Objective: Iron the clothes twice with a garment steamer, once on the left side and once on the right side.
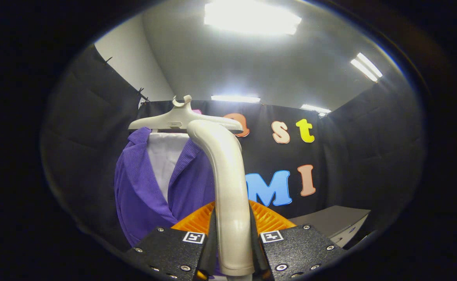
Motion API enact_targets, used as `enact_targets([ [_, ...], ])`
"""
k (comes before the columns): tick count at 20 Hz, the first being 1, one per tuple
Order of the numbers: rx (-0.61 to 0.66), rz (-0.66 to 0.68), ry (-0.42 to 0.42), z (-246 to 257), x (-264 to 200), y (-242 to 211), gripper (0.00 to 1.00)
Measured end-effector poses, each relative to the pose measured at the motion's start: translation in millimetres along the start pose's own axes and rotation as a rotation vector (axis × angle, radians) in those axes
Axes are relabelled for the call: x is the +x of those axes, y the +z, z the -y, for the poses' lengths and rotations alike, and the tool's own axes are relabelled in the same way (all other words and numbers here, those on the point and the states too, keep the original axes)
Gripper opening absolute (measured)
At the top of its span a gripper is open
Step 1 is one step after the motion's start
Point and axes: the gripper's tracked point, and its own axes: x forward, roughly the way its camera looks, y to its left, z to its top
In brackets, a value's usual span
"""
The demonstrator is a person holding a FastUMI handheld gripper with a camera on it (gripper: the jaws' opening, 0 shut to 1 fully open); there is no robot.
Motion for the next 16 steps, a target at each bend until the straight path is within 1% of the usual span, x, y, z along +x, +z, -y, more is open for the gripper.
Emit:
enact_targets([
  [4, -0.060, 0.011, -0.007, -8, 4, -18, 0.37],
  [8, -0.102, -0.060, -0.027, -10, 16, -49, 0.37],
  [10, -0.102, -0.105, -0.029, -11, 17, -67, 0.37],
  [13, -0.110, -0.133, -0.029, -10, 15, -80, 0.37],
  [16, -0.117, -0.154, -0.016, -11, 2, -96, 0.37],
])
